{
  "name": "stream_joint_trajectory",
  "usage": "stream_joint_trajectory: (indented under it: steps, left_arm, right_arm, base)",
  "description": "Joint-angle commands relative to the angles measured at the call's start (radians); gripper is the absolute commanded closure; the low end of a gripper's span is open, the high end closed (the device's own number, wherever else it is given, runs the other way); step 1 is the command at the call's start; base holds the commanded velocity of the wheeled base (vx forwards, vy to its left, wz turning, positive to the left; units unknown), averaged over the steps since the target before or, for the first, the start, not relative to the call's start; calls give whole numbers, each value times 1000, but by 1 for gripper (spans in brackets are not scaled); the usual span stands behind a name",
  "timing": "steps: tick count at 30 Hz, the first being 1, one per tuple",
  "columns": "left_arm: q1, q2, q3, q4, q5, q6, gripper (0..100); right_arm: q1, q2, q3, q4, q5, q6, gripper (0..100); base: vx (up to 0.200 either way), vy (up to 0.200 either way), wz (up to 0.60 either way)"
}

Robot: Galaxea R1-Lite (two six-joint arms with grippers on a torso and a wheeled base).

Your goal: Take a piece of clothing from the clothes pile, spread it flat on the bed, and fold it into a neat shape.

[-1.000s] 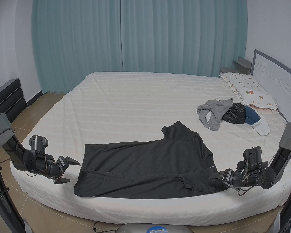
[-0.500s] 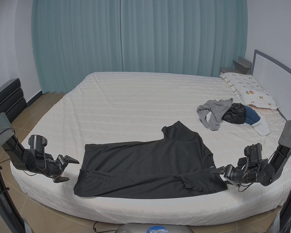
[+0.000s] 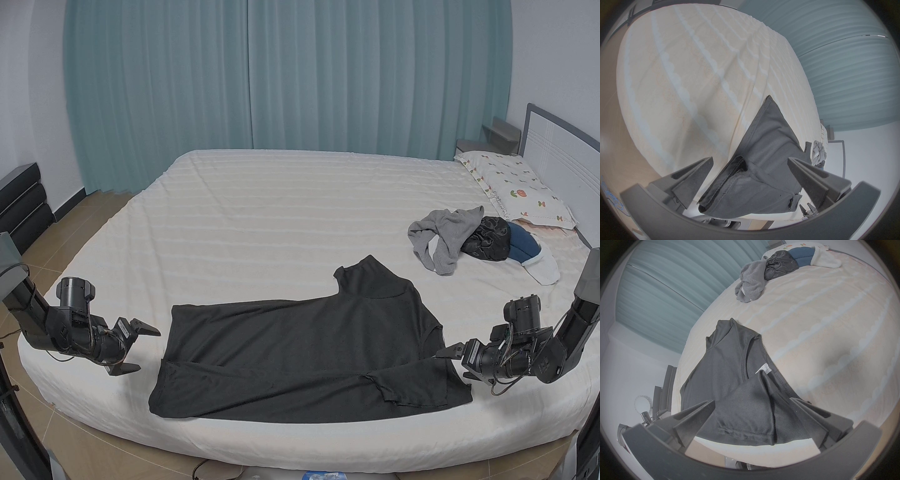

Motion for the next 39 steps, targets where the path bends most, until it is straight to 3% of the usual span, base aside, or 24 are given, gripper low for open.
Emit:
stream_joint_trajectory:
  steps: [1,6,10,15,28,35,39]
  left_arm:
    - [-1,1,-1,0,6,-1,0]
    - [-1,1,-1,0,6,-10,0]
    - [2,-6,-12,-1,-2,-71,0]
    - [2,-8,-11,-1,-3,-68,0]
    - [-7,-12,-58,-6,7,-65,0]
    - [-76,28,-172,-6,9,-64,0]
    - [-146,109,-308,-6,11,-64,0]
  right_arm:
    - [0,-4,0,0,0,0,0]
    - [2,-2,2,0,0,0,0]
    - [3,-5,3,0,0,0,0]
    - [3,-5,2,0,0,0,0]
    - [17,-11,-6,-13,0,58,0]
    - [19,-10,-4,-17,0,58,0]
    - [25,-7,-4,-19,0,58,0]
  base:
    - [0,0,0]
    - [0,0,0]
    - [0,50,0]
    - [0,200,0]
    - [0,0,0]
    - [0,0,0]
    - [0,0,0]
